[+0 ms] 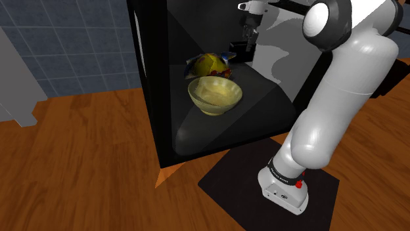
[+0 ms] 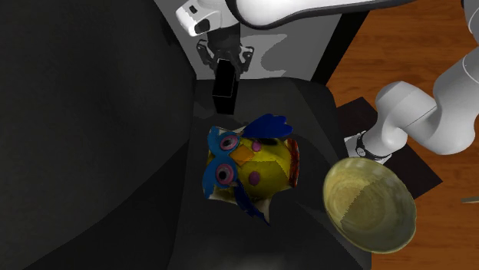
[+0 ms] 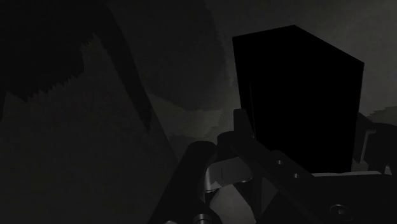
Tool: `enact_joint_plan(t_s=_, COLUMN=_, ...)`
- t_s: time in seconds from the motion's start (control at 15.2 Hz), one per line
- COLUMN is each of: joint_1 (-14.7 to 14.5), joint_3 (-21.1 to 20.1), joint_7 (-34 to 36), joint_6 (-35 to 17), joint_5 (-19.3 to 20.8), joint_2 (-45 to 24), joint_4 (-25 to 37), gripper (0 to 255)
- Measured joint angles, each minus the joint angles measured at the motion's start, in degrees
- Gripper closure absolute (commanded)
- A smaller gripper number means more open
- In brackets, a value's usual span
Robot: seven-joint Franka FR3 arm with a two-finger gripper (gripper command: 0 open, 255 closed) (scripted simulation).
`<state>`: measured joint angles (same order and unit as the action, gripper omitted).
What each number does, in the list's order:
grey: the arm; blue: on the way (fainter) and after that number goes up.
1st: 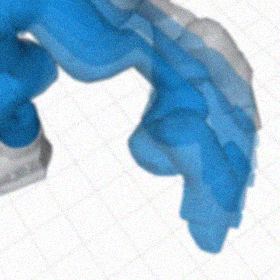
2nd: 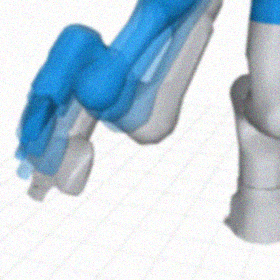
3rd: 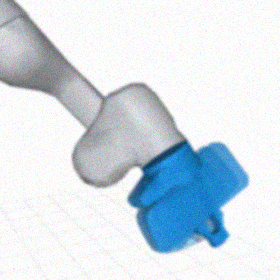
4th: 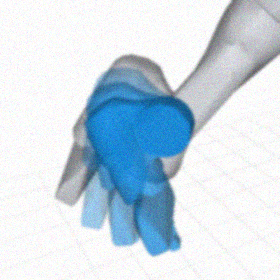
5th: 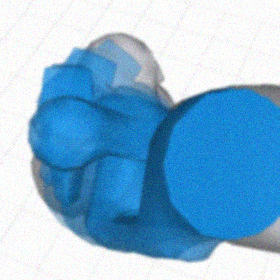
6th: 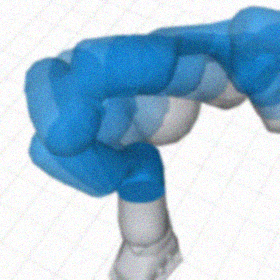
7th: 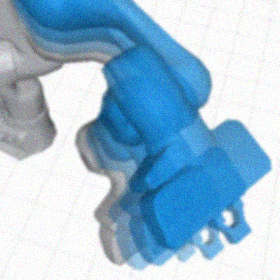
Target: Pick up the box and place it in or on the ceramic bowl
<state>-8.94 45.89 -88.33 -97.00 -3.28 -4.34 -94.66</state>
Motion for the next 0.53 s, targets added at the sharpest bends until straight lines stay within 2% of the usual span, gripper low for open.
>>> enact_joint_plan(t_s=0.53, joint_1=1.0, joint_3=0.4, joint_7=-0.9, joint_6=6.5, joint_5=-1.4, joint_2=-1.9, joint_4=7.8, gripper=255)
